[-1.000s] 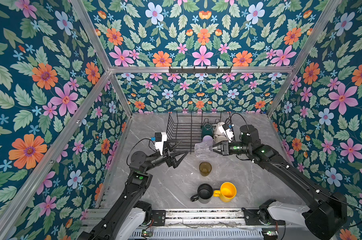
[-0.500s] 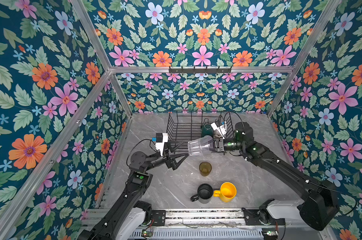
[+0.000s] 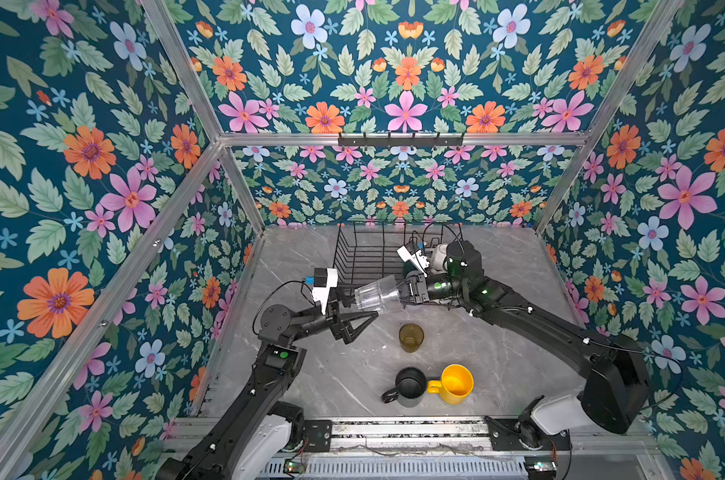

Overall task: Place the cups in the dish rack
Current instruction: 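Close the left gripper on the clear glass held by the right gripper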

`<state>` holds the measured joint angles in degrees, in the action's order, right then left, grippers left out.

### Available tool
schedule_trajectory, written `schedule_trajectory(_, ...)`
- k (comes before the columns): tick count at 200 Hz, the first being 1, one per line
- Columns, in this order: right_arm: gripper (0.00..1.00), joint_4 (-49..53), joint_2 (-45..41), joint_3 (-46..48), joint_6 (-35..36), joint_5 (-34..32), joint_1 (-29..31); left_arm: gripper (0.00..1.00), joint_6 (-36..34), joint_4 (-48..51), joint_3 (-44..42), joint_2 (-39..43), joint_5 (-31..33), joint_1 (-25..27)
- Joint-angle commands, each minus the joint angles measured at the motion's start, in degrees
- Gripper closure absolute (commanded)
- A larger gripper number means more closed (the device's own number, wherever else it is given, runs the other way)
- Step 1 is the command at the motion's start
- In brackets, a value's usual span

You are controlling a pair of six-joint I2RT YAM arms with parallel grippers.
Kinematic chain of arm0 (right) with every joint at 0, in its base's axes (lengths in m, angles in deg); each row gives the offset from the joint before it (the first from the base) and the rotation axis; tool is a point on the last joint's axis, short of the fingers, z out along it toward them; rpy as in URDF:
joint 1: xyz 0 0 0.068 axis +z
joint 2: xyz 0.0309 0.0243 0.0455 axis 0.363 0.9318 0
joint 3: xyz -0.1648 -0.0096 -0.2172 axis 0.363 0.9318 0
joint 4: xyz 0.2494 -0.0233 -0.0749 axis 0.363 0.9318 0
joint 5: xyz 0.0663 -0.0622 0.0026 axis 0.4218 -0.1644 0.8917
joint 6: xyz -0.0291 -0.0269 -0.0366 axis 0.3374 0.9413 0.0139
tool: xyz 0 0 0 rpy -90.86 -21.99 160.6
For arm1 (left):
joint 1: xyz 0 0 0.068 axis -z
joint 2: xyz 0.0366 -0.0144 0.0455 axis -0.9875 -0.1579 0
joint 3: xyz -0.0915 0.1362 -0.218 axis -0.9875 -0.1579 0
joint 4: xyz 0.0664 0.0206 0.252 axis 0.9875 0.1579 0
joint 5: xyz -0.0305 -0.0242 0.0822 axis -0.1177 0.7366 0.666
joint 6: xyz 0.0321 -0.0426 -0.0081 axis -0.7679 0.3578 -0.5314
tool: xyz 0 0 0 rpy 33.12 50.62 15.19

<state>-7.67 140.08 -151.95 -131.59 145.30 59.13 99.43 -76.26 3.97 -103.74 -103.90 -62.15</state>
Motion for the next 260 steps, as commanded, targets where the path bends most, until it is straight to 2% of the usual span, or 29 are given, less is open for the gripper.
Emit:
schedule_trajectory(1,1.0,-4.0,1.0,-1.0,-0.9,1.7,1.0,0.0,0.2,-2.6,0.1,0.0,-1.0,0.0)
schedule_trajectory(163,1.0,-10.1,5.3,-2.7,-5.0,2.4,3.6,0.0,3.6,-7.9,-0.6,-1.0,-3.5,0.0)
schedule_trajectory(260,1.0,-10.3,6.2,-3.3,-5.1,3.1,4.4,0.08,4.9,-8.5,0.6,-2.8,-5.2,-0.1)
